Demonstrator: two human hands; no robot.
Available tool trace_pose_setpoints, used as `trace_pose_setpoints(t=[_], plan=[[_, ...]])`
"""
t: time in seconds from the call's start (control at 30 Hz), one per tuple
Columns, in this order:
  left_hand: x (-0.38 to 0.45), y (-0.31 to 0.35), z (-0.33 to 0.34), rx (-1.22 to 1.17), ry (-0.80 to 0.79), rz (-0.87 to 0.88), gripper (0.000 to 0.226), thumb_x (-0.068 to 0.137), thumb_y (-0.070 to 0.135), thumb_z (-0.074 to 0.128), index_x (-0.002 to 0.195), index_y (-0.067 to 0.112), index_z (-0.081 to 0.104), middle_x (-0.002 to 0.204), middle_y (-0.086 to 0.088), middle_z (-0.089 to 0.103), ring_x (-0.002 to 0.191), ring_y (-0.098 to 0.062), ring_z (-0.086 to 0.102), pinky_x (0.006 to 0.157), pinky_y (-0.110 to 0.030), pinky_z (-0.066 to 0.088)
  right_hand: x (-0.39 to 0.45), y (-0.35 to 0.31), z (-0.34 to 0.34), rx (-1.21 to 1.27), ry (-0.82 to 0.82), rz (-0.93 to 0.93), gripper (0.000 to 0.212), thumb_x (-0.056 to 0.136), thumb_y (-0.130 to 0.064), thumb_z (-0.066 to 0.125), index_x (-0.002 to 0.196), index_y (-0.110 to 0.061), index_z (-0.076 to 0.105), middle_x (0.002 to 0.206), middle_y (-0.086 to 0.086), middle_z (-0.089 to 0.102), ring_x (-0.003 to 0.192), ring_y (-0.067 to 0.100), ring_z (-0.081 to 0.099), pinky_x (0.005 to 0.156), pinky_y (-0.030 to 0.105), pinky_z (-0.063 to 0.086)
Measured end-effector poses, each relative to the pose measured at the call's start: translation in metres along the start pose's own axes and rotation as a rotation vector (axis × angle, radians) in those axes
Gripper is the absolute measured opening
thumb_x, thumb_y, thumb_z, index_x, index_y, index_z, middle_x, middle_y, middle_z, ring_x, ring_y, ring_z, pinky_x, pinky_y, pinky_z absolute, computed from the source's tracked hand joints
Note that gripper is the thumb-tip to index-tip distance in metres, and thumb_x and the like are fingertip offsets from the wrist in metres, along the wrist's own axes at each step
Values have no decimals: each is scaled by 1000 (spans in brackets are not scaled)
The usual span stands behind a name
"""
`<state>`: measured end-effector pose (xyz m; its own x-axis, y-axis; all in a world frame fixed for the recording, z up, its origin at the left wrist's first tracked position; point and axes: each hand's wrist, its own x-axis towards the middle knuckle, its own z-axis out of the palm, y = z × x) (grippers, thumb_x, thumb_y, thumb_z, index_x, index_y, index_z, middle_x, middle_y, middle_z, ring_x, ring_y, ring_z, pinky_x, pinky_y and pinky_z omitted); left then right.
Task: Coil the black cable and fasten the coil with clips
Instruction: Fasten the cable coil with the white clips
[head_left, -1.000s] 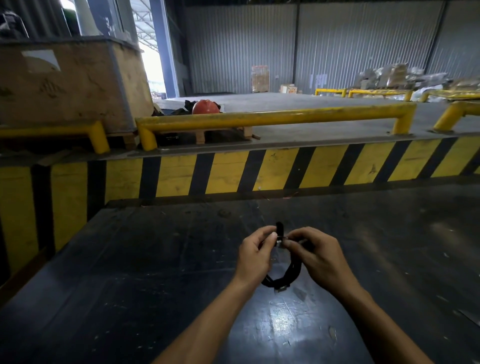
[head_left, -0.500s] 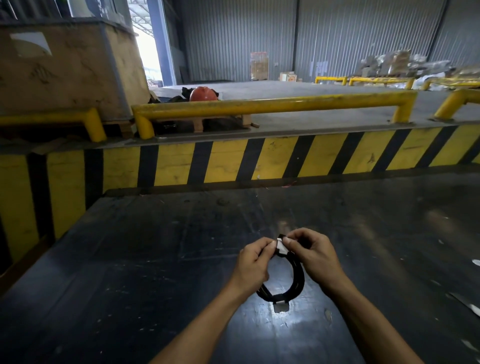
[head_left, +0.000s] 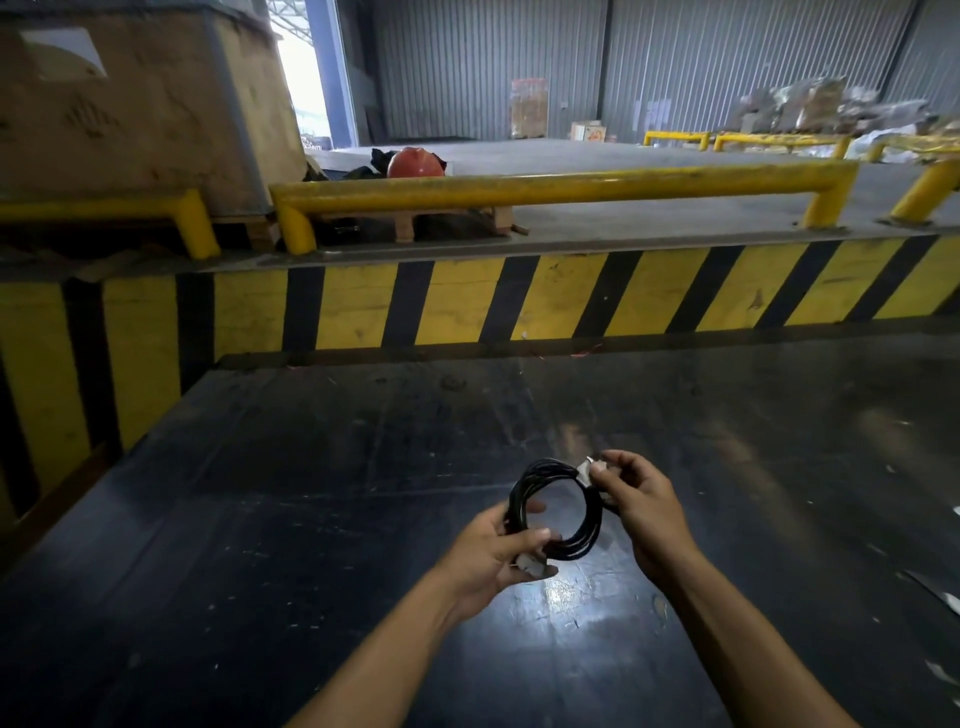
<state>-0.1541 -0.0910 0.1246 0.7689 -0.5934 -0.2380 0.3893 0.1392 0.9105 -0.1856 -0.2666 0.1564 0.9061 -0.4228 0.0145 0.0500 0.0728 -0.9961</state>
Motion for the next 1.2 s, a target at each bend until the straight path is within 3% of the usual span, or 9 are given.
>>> trace_pose_setpoints(t=[0.1,0.2,0.37,0.53,0.67,0.77,0.87,1.0,1.2], plan=[[0,3,-3,130,30,-11,44,82,5,69,123,4,52,86,-14,61,74,-18,64,71,-35,59,-1,9,0,-52,-39,21,30,82,-6,68,110,-4,58,94,9,64,84,17,61,73,24,52],[3,4,-10,210,45,-37,37,84,6,67,119,5,55,83,-10,62,67,-13,65,68,-33,60,-1,18,1,-188,22,-50,29,77,-5,73,103,-7,60,89,2,63,82,16,58,76,31,52],[15,-7,-22,315,111,-116,29,83,7,68,108,1,56,91,-12,61,77,-24,67,67,-35,59,-7,43,9,-392,72,-156,22,77,-10,73,93,-16,59,83,-4,61,75,12,58,63,20,45],[21,-27,-37,281,70,-249,21,84,11,68,102,7,58,92,-16,61,77,-25,67,64,-33,58,-9,75,5,-404,77,-50,20,78,-16,74,93,-17,61,85,-3,65,79,11,61,65,21,46],[22,-53,-53,185,146,-308,15,82,6,69,96,7,62,74,-9,66,63,-17,66,61,-31,57,-12,109,-1,-404,60,110,21,77,-20,74,82,-30,56,85,0,65,83,24,66,79,45,55],[23,-72,-62,218,219,-367,19,82,1,66,100,7,61,72,-7,65,59,-13,65,64,-31,57,-13,133,0,-455,19,208,24,76,-19,75,83,-29,54,83,-5,59,87,27,63,85,48,53],[31,-86,-71,263,307,-415,23,83,-1,63,104,9,59,75,-6,63,64,-13,62,61,-29,55,-8,153,8,-492,-31,281,26,76,-15,74,92,-20,54,82,-6,56,88,27,61,85,47,53],[50,-90,-84,313,410,-433,26,83,-1,64,105,12,56,79,-4,60,67,-14,59,56,-28,53,12,176,20,-508,-37,348,24,77,-11,71,91,-21,53,94,10,65,84,28,64,82,48,54],[85,-82,-103,378,495,-404,27,82,-9,59,98,11,55,84,-6,59,66,-12,55,48,-21,47,45,184,38,-492,-34,340,24,82,-19,68,101,-13,56,92,7,63,85,24,60,77,30,45]])
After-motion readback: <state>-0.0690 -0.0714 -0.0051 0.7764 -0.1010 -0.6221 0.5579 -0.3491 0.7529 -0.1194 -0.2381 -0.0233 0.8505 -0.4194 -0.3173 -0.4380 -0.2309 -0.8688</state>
